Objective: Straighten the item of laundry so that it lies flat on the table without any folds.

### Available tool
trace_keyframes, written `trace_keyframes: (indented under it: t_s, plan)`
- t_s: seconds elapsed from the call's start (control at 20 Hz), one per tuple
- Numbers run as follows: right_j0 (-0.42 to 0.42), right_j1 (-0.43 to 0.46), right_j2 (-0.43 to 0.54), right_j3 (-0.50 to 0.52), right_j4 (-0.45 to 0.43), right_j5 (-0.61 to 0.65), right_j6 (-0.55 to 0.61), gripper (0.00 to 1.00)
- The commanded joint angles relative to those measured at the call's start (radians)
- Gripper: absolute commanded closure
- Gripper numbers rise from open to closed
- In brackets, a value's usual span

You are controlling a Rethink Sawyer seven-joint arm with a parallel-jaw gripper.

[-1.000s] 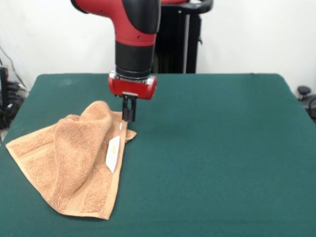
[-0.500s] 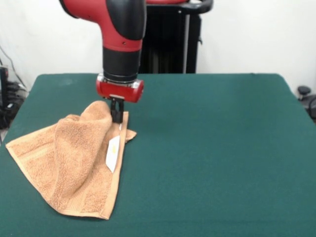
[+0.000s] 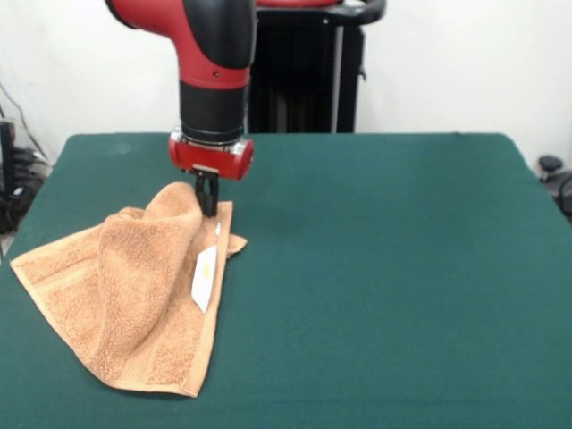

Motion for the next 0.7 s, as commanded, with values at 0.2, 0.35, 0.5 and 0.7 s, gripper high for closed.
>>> trace_keyframes:
  t_s: [0.2, 0.35, 0.5, 0.7]
  plan:
    - [0.033, 0.048, 0.098, 0.072, -0.012, -0.09, 0.257, 1.0]
    - [0.05, 0.071, 0.086, 0.062, -0.001, -0.106, 0.259, 1.0]
    - [0.062, 0.083, 0.079, 0.052, 0.008, -0.111, 0.257, 1.0]
    - [0.072, 0.097, 0.081, 0.044, 0.02, -0.118, 0.26, 1.0]
